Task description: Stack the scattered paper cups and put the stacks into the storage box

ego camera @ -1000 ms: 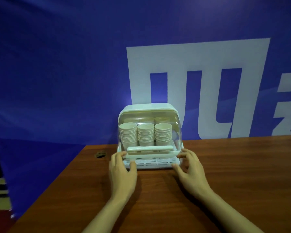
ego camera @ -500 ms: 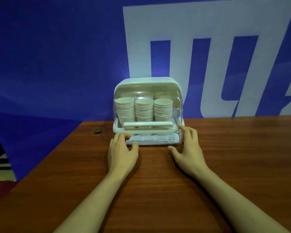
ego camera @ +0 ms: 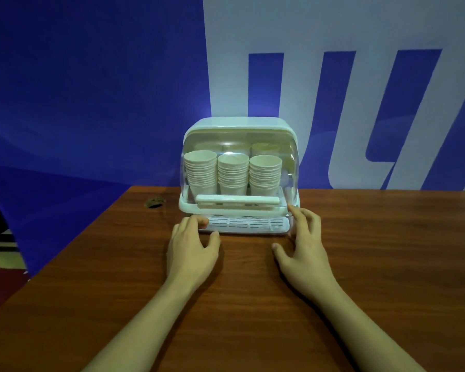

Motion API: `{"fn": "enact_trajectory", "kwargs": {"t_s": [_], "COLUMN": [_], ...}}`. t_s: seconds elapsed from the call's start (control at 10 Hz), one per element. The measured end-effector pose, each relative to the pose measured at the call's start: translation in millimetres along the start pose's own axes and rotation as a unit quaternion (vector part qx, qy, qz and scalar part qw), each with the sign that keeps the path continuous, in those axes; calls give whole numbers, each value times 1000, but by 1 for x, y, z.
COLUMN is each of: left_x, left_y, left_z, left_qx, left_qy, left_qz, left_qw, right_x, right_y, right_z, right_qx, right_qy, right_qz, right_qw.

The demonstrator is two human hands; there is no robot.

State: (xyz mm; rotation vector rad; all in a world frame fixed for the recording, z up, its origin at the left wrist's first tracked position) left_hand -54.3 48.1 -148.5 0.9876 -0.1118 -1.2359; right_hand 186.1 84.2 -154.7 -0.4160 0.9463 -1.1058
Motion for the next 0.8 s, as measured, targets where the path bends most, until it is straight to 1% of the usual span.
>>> {"fn": "enact_trajectory", "kwargs": {"t_s": [0.2,0.3,0.4,0.5,0.6,0.7,0.8], "left_x": [2,6,9,-3,-28,-53,-73], "left_y": [-10,1,23,62,116,167,214], "left_z": [-11,-14,-19,-15,-1,11,31], "left_qx": [-40,-108,-155,-170,-189,-231,-256], "left_qy": [-30,-46,-111,-185,-234,-313,-366], "left_qz": [2,-16,-36,-17,-34,-30,-13], "left_qw": [999,993,981,968,953,921,895], "right_x": [3,3,0,-13,-39,-65,-89], "right_y": [2,3,4,-7,-31,-62,-95], "right_z": [-4,-10,-11,4,36,68,92], "right_qx": [10,24,30,40,79,126,142], "right_qy": [14,4,-29,-71,-142,-209,-280], "right_qz": [16,5,-29,-58,-140,-168,-186], "right_qw": [1000,1000,999,995,977,955,931]}}
Point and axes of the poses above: each hand's wrist, its own x-axis away from the middle knuckle, its own z-axis out of the back of the hand, y = z × x, the point moved 6 cm from there along -x, towards the middle knuckle, and after that the axes turned 1 degree about -x, right-handed, at the moved point
